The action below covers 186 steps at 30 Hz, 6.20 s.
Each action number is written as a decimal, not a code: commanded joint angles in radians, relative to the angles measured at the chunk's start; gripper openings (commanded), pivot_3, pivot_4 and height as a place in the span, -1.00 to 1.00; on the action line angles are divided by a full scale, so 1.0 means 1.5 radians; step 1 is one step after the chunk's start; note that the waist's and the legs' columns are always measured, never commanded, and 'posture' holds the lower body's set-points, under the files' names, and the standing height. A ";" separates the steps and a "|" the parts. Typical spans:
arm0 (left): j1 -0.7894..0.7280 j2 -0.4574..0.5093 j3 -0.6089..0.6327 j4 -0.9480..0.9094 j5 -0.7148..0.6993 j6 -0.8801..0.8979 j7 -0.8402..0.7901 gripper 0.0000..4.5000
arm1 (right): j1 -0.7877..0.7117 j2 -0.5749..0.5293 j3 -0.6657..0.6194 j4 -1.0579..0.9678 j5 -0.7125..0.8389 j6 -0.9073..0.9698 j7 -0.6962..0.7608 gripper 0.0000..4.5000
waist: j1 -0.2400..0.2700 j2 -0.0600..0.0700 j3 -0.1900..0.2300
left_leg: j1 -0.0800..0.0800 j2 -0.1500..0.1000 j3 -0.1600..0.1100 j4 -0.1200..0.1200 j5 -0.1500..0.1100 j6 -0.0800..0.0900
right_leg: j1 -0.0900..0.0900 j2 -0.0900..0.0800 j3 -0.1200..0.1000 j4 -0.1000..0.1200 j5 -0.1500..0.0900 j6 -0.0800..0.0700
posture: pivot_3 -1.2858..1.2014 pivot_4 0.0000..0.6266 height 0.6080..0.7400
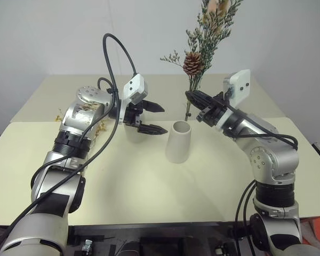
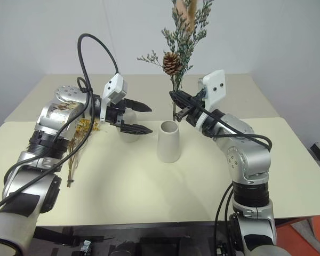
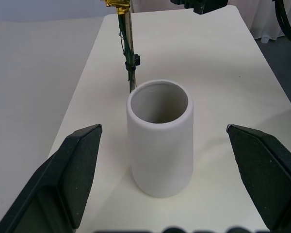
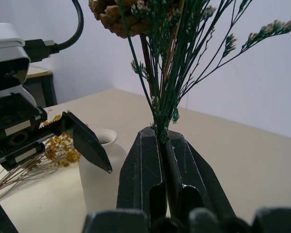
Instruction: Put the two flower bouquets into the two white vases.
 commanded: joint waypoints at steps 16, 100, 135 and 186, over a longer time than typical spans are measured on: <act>-0.012 0.001 0.003 -0.016 0.003 -0.006 -0.004 1.00 | -0.041 0.004 -0.022 -0.002 0.015 -0.060 -0.023 -0.98 | 0.000 0.000 0.000 | 0.000 0.000 0.000 0.000 0.000 0.000 | 0.000 0.000 0.000 0.000 0.000 0.000 | 0.03 -0.52 1.00; 0.128 0.171 0.191 -0.268 0.028 0.756 0.554 1.00 | -0.105 -0.178 0.128 -0.033 0.229 0.178 0.219 0.99 | 0.002 0.000 0.000 | 0.002 0.000 0.000 0.000 0.000 0.000 | 0.001 0.000 0.000 0.000 -0.001 0.001 | 0.03 -0.52 1.00; -0.077 0.064 0.241 0.298 0.034 0.795 0.847 0.49 | -0.137 -0.173 0.151 -0.016 0.172 0.193 0.268 1.00 | 0.001 -0.001 0.000 | 0.001 -0.001 0.000 0.000 0.000 0.000 | 0.000 -0.001 0.000 0.001 0.000 0.000 | 0.03 -0.52 1.00; -0.096 0.019 0.334 0.148 0.100 0.795 0.910 0.40 | -0.121 -0.175 0.183 -0.012 0.087 0.177 0.309 1.00 | 0.003 -0.001 0.000 | 0.000 -0.001 -0.001 0.000 0.000 -0.001 | 0.000 -0.001 0.000 0.001 0.000 0.000 | 0.03 -0.52 1.00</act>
